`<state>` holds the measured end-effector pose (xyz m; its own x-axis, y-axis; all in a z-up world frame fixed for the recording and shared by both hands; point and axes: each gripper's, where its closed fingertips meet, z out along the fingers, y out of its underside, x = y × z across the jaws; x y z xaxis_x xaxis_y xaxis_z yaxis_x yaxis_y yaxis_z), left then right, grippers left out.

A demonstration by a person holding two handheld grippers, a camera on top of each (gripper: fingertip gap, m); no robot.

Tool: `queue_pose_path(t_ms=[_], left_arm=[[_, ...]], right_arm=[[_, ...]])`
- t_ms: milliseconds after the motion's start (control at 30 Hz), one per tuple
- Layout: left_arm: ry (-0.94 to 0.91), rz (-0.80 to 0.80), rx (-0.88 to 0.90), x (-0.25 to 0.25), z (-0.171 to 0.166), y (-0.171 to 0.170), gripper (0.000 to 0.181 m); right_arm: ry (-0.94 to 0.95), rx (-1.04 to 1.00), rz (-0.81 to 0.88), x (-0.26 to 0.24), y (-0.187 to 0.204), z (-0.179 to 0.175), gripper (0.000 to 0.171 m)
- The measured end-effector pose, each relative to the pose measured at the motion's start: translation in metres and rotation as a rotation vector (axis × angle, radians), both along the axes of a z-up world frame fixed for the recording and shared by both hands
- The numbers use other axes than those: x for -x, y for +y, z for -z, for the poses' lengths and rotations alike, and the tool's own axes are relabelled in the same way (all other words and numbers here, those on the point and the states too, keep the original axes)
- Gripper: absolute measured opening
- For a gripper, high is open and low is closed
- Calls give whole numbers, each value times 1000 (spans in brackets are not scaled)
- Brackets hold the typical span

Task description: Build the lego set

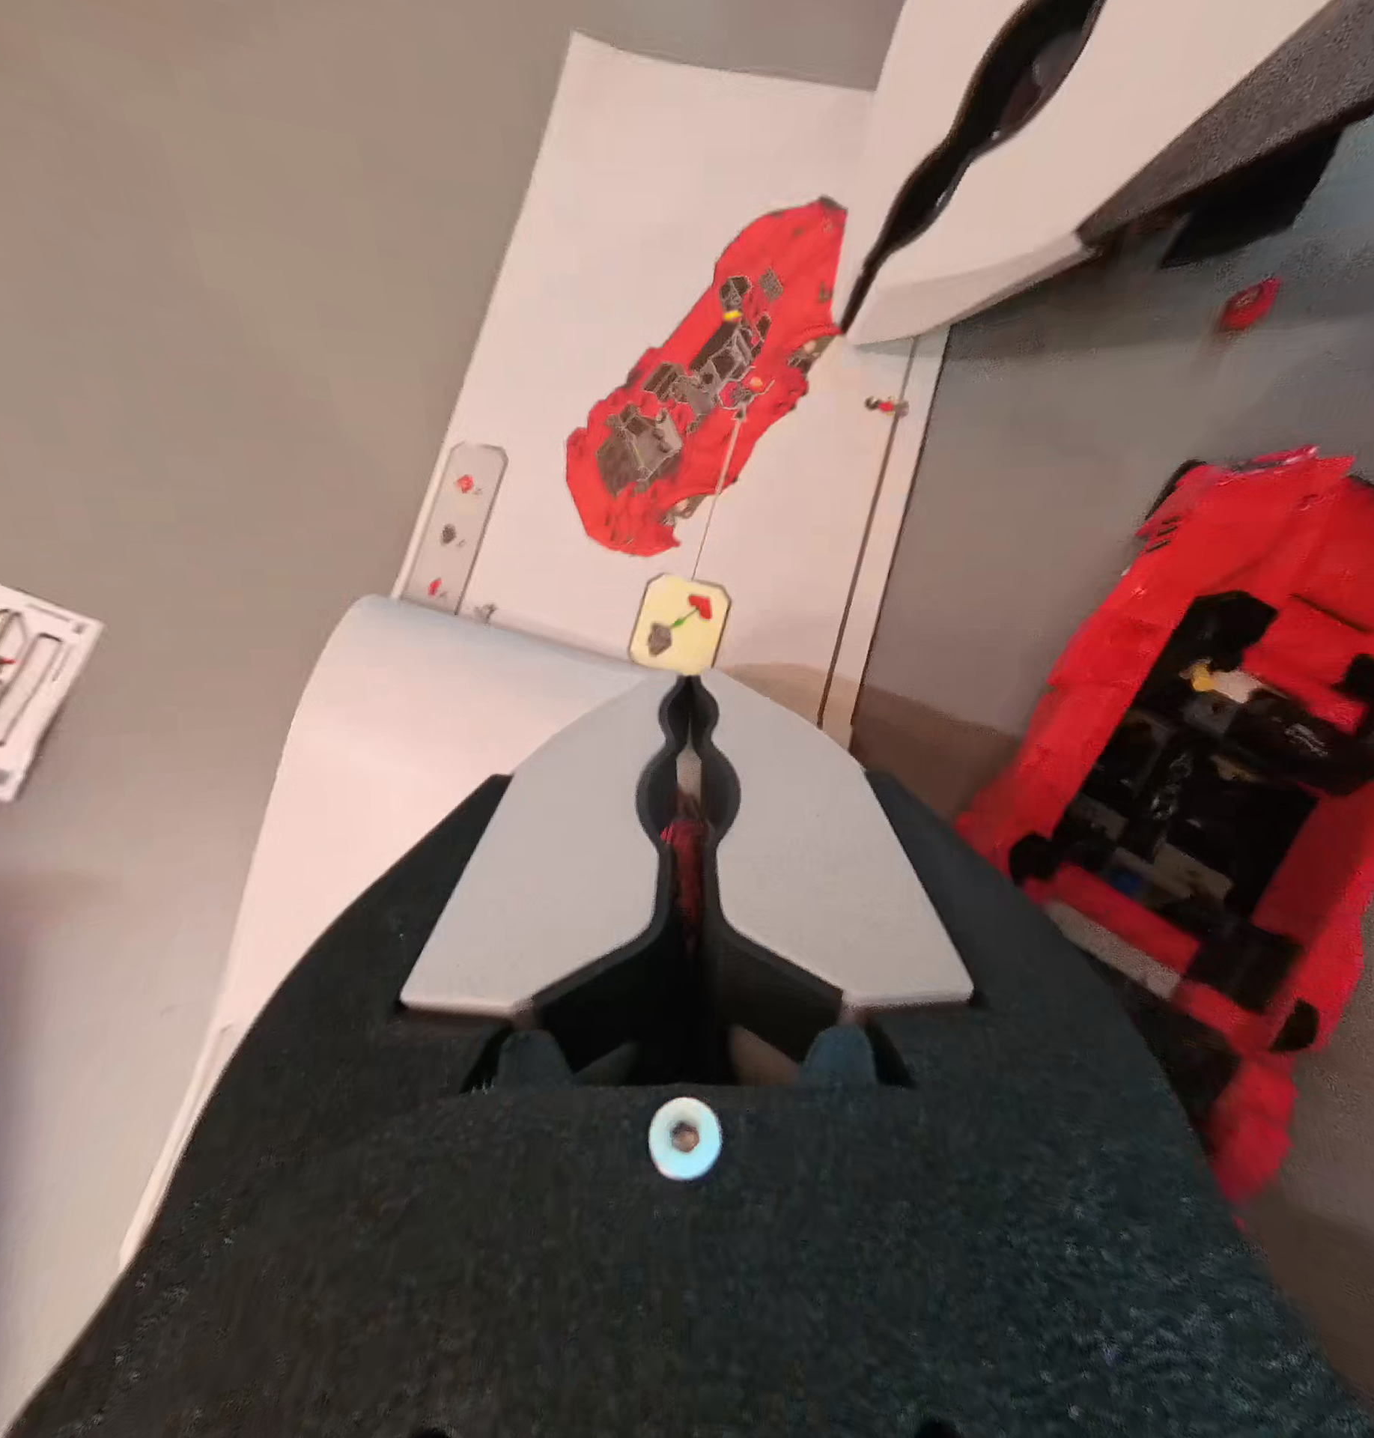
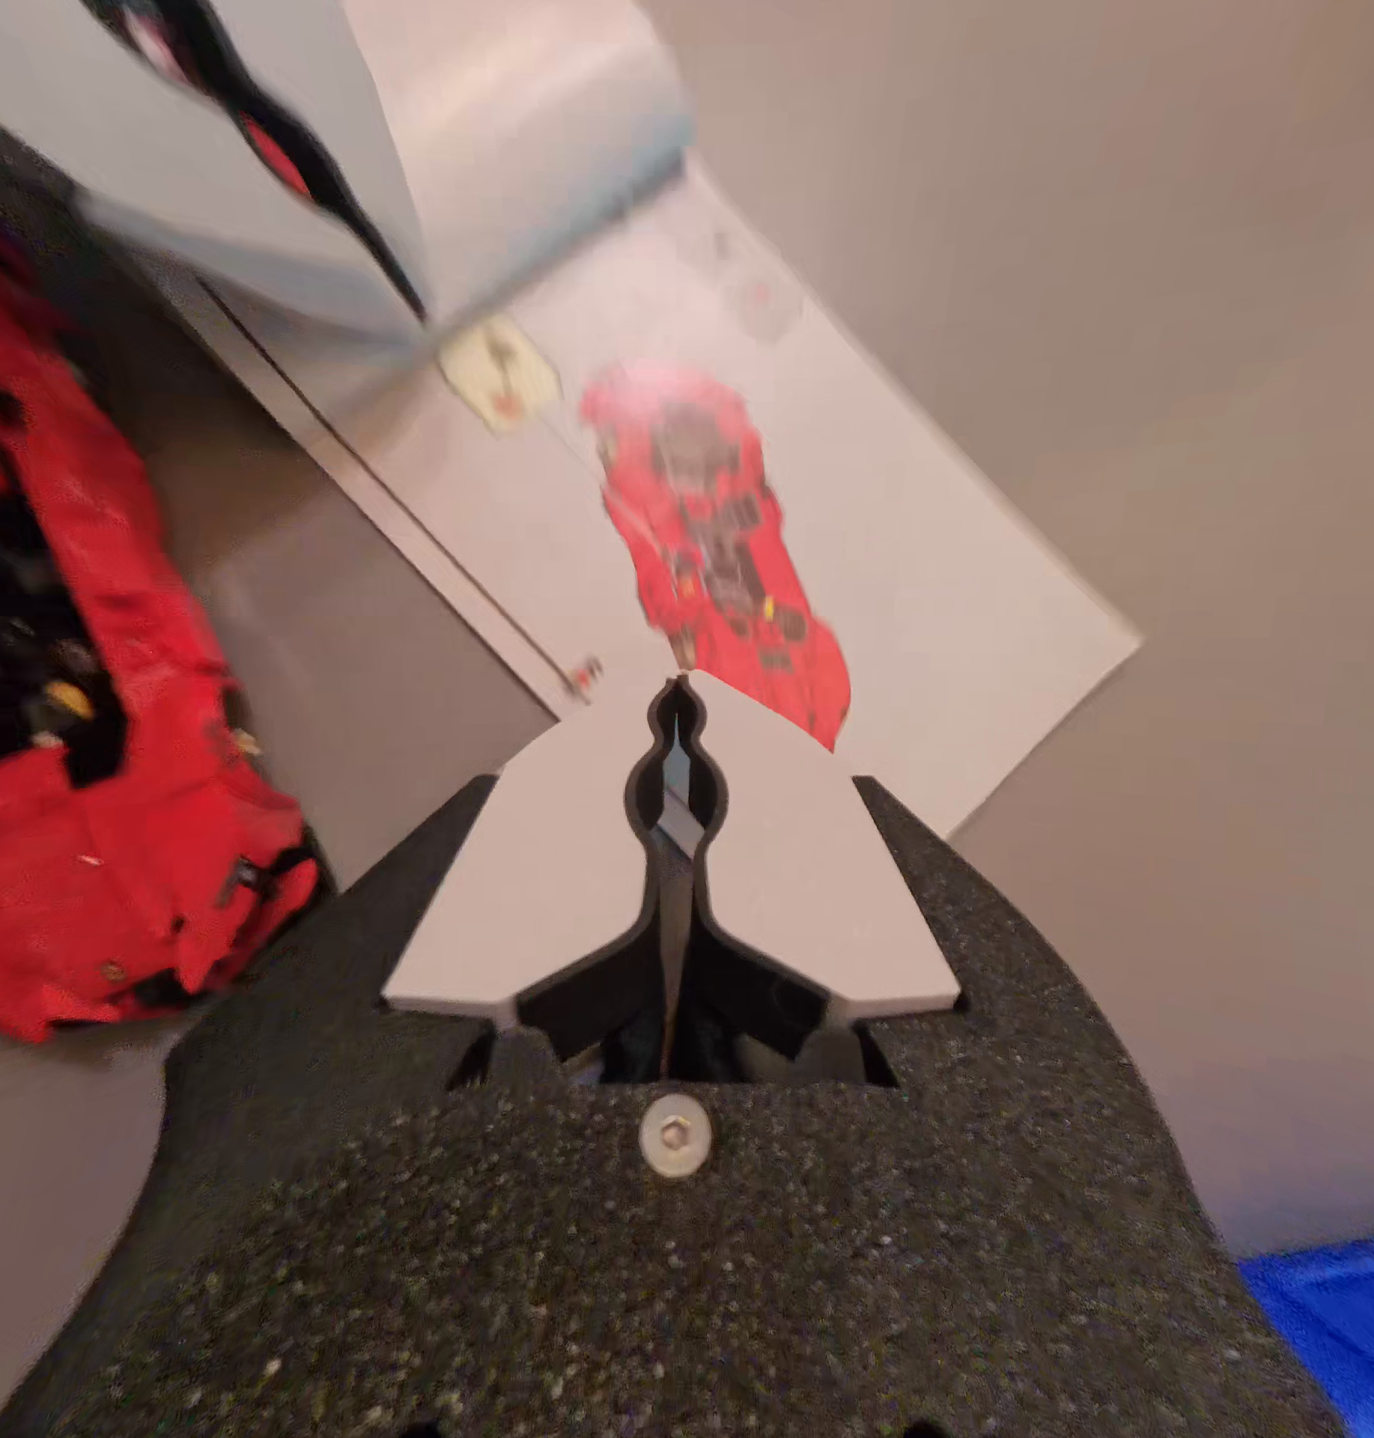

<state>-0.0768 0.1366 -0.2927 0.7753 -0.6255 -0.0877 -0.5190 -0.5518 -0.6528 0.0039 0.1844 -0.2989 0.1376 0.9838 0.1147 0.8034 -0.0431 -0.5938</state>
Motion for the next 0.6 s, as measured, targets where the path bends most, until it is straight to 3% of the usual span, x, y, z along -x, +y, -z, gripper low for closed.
queue_pose_path(t_ms=[133, 400, 600], left_arm=[[-23, 13, 13, -5, 6, 1, 0], [6, 33, -3, -5, 5, 1, 0], [4, 4, -143, 21, -33, -4, 2]], right_arm=[[56, 69, 35, 1, -2, 1, 0], [43, 21, 39, 2, -1, 1, 0], [130, -57, 2, 4, 7, -7, 4]])
